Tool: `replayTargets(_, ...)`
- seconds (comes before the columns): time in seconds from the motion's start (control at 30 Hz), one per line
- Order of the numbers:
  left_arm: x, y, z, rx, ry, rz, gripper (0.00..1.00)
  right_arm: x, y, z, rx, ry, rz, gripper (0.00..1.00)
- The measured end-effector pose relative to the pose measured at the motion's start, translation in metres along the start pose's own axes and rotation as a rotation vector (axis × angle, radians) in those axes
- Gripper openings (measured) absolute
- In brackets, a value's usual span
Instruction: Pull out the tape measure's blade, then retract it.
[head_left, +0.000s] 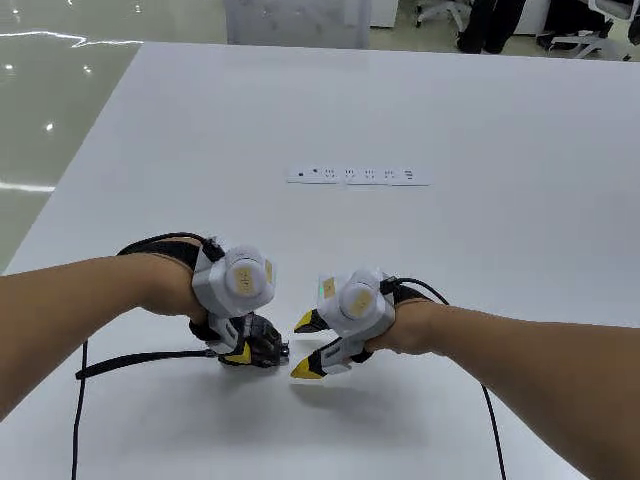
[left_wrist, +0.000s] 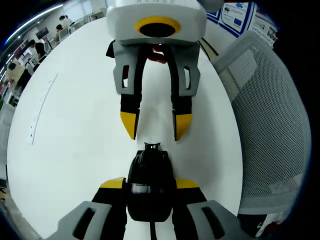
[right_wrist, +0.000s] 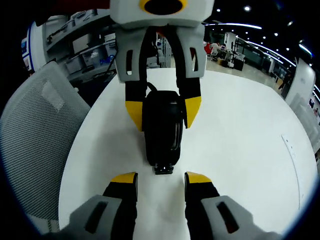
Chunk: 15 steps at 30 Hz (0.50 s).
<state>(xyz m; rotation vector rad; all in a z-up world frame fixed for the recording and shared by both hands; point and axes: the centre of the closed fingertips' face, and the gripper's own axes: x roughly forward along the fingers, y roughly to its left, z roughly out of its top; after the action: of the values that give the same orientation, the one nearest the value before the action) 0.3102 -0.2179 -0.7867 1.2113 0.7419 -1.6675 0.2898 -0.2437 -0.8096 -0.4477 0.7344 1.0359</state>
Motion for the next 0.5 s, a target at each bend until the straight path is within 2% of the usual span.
replayTargets(0.13, 0.000, 0.000, 0.000, -0.007, -0.005, -0.002, 0.31, 0.004, -0.006, 0.005, 0.011, -0.013, -0.014, 0.23)
replayTargets(0.33, 0.001, 0.001, 0.000, -0.011, -0.003, -0.006, 0.31, 0.011, -0.006, 0.003, 0.026, 0.001, -0.017, 0.20)
replayTargets(0.4, 0.001, 0.001, 0.000, -0.012, -0.001, -0.009, 0.32, 0.014, -0.001, 0.004, -0.001, 0.002, -0.005, 0.16)
replayTargets(0.43, 0.001, 0.001, 0.000, -0.012, -0.002, -0.009, 0.32, 0.014, -0.004, 0.001, -0.052, 0.030, -0.020, 0.14)
replayTargets(0.5, 0.002, 0.001, 0.000, -0.015, 0.001, -0.008, 0.31, 0.013, -0.003, 0.001, -0.026, 0.009, -0.008, 0.14)
